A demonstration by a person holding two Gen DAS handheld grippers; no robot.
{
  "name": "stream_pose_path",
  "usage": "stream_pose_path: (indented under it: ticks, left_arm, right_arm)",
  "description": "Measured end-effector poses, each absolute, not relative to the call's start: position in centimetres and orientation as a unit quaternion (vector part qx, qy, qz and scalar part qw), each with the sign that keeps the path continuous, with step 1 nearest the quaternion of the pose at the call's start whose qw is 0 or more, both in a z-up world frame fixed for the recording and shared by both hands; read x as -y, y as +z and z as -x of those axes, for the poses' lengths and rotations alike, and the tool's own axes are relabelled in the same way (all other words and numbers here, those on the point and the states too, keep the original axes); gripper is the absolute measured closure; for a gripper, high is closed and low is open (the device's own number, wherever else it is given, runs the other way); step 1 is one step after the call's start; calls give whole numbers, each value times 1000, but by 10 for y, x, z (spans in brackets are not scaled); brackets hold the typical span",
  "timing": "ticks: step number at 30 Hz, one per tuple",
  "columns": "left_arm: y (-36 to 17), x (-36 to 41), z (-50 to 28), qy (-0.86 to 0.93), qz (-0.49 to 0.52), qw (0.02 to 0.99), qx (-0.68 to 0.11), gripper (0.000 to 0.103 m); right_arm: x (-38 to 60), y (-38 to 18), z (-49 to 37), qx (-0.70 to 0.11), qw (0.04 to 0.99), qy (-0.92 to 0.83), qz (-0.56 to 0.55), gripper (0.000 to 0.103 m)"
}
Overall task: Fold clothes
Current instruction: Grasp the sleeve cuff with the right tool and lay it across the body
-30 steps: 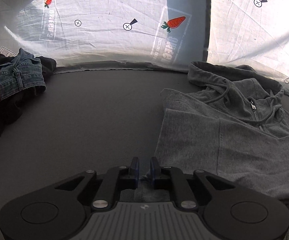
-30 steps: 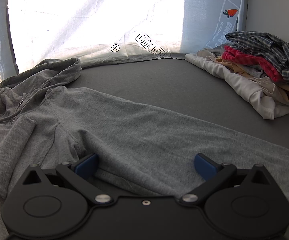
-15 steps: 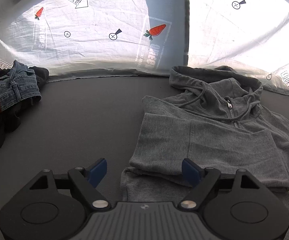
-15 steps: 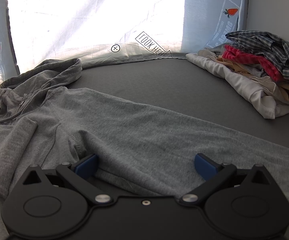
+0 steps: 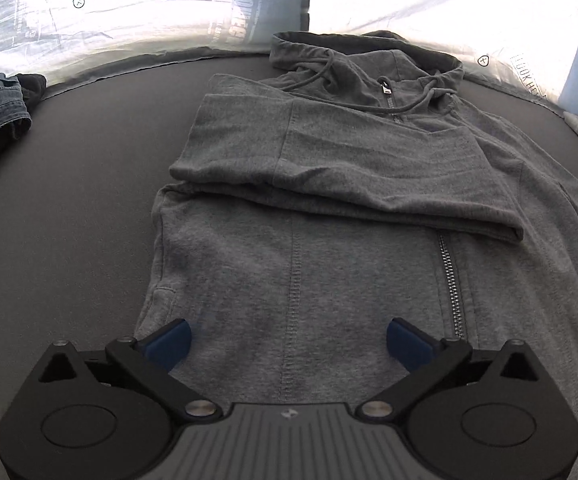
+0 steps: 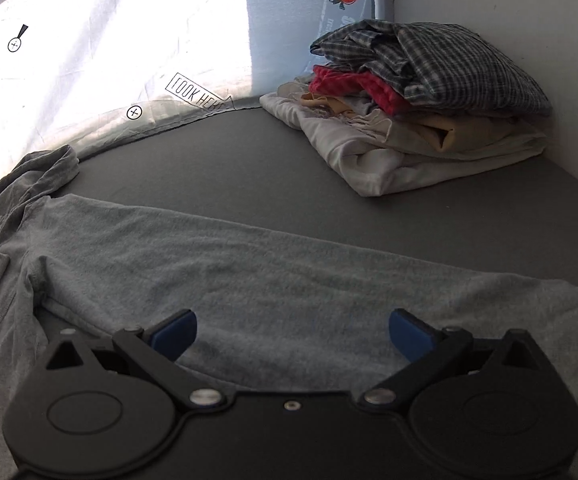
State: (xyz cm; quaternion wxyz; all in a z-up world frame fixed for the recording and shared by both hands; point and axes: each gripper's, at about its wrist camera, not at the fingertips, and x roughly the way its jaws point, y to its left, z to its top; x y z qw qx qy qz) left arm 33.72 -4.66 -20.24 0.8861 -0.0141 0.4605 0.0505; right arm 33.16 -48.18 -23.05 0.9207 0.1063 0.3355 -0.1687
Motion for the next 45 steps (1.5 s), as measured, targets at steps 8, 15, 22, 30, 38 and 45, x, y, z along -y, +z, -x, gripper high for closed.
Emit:
stream_pose_path:
  ticks: [8, 15, 22, 30, 38, 45]
  left_arm:
    - [-204, 47, -336, 58, 19, 887, -457, 0]
    - [-204, 47, -333, 58, 20, 890, -451, 0]
    - [-205, 46, -333, 57, 20, 892, -449, 0]
    - [-205, 46, -334, 55, 20, 891, -451, 0]
    - [-206, 45, -332, 43, 16, 896, -443, 0]
    - [-206, 41, -334, 23, 8, 898, -438, 0]
  right_arm:
    - [603, -240, -256, -299, 881, -338, -143, 0]
    - [645, -245, -228, -304, 872, -350, -155, 0]
    - [635, -239, -230, -322, 865, -353, -153, 21]
    - [652, -252, -191, -175, 801, -291, -493, 87]
    - [572, -305, -246, -97, 644, -119, -749, 88]
    - [439, -255, -371, -249, 668, 107, -693, 88]
